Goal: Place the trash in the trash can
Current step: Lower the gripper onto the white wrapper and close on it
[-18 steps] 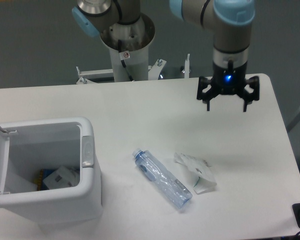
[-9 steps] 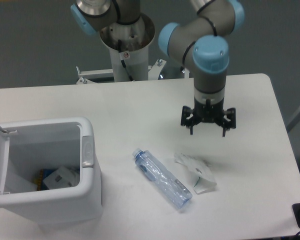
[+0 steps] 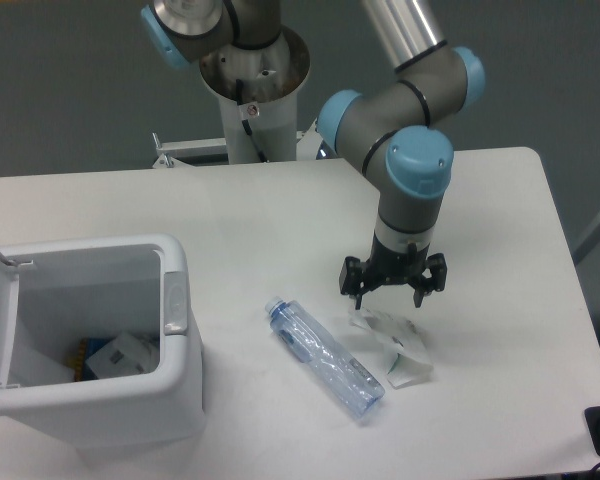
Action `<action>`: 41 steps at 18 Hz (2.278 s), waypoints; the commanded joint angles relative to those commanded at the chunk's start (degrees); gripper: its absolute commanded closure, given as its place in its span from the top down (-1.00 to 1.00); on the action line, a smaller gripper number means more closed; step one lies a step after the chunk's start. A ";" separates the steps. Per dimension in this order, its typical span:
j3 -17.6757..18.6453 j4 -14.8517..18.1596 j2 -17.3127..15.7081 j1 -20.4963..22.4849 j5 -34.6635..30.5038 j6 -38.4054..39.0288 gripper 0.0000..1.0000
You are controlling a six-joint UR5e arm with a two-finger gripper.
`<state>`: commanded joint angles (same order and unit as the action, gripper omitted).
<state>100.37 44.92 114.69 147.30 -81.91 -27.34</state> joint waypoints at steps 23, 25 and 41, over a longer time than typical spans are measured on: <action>-3.60 -1.86 4.14 -2.02 -6.32 6.68 -1.00; -3.60 -1.77 4.05 -2.02 -7.82 6.68 -1.00; -12.30 -1.50 -10.00 -0.17 6.12 16.58 -1.00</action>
<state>88.07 43.42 104.69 147.13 -75.79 -10.76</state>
